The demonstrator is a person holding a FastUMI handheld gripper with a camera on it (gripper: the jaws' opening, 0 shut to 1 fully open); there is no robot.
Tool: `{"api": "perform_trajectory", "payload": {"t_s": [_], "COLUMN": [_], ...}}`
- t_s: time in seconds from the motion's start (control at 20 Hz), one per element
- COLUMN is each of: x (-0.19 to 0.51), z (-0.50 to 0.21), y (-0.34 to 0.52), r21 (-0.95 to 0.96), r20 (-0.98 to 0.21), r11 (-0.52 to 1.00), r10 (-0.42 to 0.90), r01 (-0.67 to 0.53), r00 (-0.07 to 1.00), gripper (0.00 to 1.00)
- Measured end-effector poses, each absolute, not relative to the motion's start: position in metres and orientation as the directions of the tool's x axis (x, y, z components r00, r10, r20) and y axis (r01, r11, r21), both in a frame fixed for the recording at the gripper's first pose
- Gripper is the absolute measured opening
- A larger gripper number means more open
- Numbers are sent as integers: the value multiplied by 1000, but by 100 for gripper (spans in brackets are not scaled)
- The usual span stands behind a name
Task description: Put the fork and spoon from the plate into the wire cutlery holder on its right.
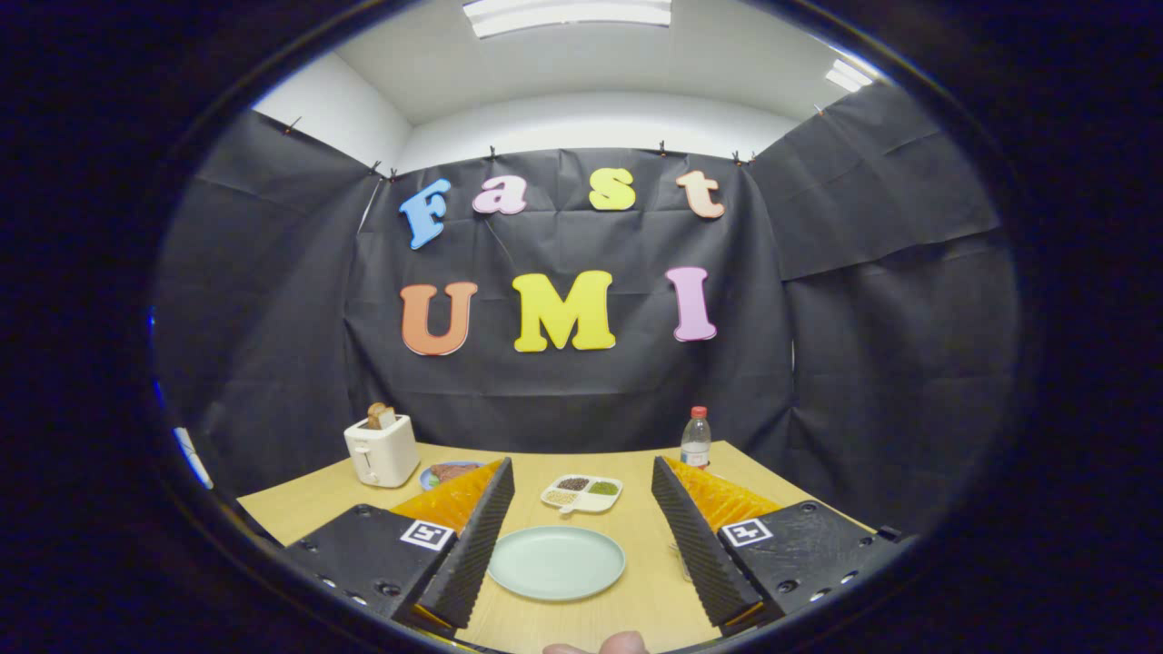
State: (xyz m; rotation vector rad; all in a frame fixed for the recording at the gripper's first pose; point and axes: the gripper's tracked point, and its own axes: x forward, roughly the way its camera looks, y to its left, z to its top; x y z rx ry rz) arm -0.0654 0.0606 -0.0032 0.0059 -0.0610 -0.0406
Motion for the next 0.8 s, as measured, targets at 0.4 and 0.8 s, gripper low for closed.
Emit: {"api": "perform_trajectory", "payload": {"t_s": [0.4, 0.8], "x": [-55, -48], "z": [-5, -6], "y": [53, 60], "r21": [40, 63], "r20": [33, 7], "r11": [998, 997], "r10": [-58, -42], "r01": [57, 41], "r00": [998, 999], "gripper": [91, 92]}}
